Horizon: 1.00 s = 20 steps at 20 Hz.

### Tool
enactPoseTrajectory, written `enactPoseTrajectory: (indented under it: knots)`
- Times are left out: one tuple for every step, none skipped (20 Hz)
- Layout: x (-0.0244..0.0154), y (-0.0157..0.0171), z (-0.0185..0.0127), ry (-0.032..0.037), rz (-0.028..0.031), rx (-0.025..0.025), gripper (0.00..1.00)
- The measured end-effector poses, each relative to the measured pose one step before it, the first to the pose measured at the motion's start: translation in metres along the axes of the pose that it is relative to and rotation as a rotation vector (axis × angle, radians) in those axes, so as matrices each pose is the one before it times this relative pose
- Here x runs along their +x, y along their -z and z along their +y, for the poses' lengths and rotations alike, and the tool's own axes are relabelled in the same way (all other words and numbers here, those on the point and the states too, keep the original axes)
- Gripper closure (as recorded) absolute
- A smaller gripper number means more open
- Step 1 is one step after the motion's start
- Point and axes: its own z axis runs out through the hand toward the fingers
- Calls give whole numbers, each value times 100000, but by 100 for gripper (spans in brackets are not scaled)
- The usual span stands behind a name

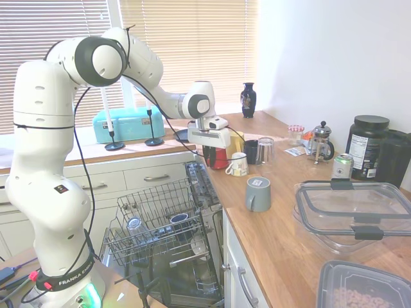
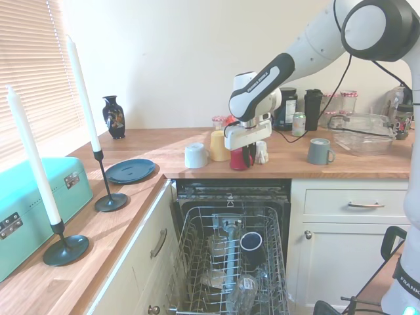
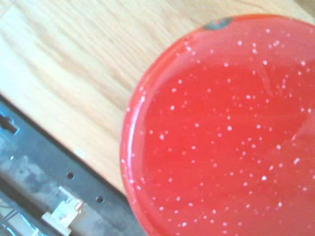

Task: Move the red mug from the dishwasher to the counter

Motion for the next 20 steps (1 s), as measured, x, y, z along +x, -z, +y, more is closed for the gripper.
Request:
enactPoseTrajectory:
  knots:
    - [175,-43,-28,-291,-115,-135,0]
    - [195,2,-23,-258,-74,-165,0]
    - [151,46,-27,-208,24,-54,0]
    - [107,83,-88,-101,116,80,0]
    - [64,83,-60,-47,86,69,0]
    - [58,74,-31,-84,26,-10,0]
    - [49,39,-35,-68,41,15,0]
    - [37,4,-50,-41,32,13,0]
    - [23,-6,-64,-36,36,22,0]
    - [9,3,-80,0,53,36,0]
    - [-3,18,-78,30,74,44,0]
    - [0,53,-56,-46,72,71,0]
    - [23,49,-18,-124,66,57,0]
    - [25,60,-25,-128,93,86,0]
    - [-6,151,-67,-238,199,227,0]
    - [-50,302,-82,-431,322,407,0]
    - [-106,466,-78,-142,447,600,0]
    - [-181,618,-51,68,532,755,0]
    - [-349,575,125,-149,267,518,0]
    - [-457,421,369,-173,-51,201,0]
